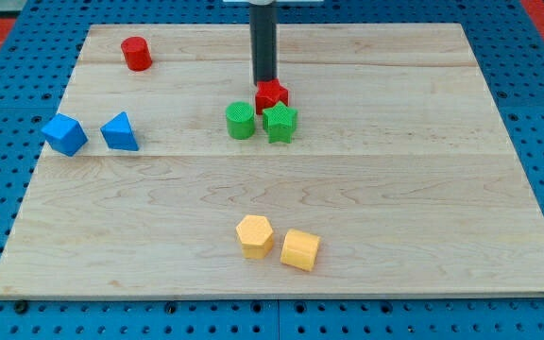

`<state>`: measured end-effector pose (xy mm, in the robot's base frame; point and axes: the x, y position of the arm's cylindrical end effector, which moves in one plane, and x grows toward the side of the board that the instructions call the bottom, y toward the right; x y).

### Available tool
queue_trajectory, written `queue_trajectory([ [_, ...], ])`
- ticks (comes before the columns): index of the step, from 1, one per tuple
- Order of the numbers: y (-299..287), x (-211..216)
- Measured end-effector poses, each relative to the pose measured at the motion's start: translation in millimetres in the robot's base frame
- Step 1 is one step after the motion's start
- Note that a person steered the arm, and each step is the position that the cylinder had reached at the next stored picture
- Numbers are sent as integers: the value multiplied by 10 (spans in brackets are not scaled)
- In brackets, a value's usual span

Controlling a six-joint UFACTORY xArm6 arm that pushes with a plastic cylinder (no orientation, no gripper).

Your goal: Push the red circle into the red star

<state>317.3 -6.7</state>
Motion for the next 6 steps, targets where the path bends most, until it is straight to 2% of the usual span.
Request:
queue_trajectory([
  [1,-61,-74],
  [3,-1978,-611],
  [4,-1385,-1242],
  [5,-1769,-1258],
  [6,-2692,-1262],
])
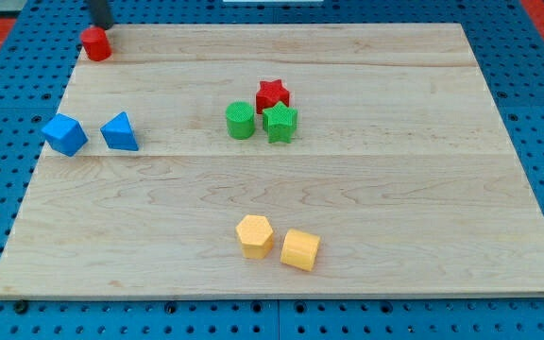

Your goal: Push the red circle into the red star

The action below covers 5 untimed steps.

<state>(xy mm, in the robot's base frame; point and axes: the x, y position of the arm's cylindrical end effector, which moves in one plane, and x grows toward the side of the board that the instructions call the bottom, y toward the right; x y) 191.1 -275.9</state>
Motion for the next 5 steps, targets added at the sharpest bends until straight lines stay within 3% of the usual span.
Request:
queue_trajectory([
  [1,218,328],
  [2,1130,836],
  [3,971,515],
  [4,230,107],
  [5,183,601],
])
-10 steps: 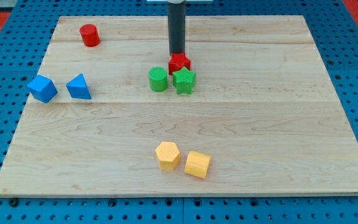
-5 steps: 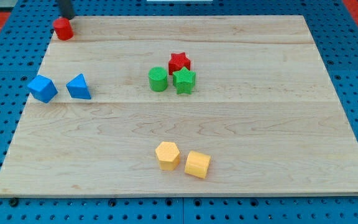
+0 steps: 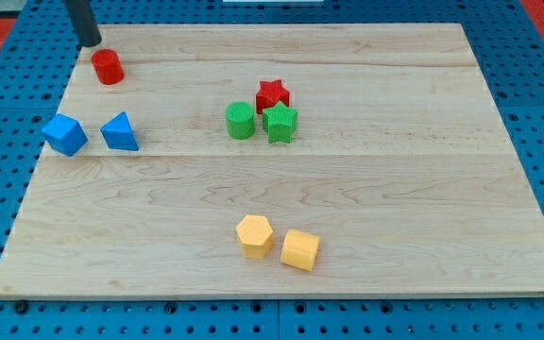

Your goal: Push the red circle into the red star

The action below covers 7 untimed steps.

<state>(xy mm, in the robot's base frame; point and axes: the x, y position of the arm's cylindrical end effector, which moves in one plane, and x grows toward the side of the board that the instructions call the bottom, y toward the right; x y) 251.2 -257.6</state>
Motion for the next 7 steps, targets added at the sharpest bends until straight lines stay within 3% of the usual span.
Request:
queue_trajectory([
  [1,939,414],
  [2,865,201],
  [3,299,-163],
  [4,285,237],
  [5,291,325],
  [6,948,825],
  [7,1293,996],
])
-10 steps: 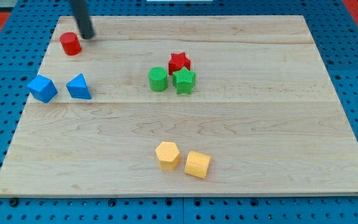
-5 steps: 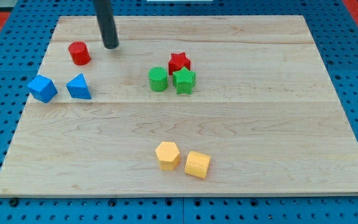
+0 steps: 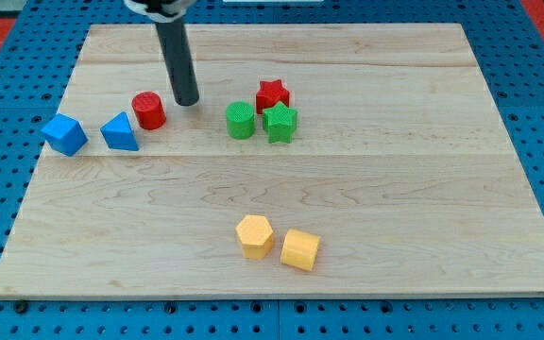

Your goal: Push the red circle into the red star

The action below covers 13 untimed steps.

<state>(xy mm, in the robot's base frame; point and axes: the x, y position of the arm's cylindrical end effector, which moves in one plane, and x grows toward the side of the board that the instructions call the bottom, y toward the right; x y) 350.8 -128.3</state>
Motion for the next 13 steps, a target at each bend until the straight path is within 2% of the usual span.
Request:
queue_trajectory([
  [1,-1024,-116],
  [2,-1496,95],
  [3,-857,539],
  [4,-170,396],
  [5,-306,262],
  [6,-724,100],
  [7,-216,-109],
  [8,337,-63],
  [9,205,-241],
  [10,456,-431],
  [11,723,-195],
  [12,383,-75],
  [13,-798,-94],
])
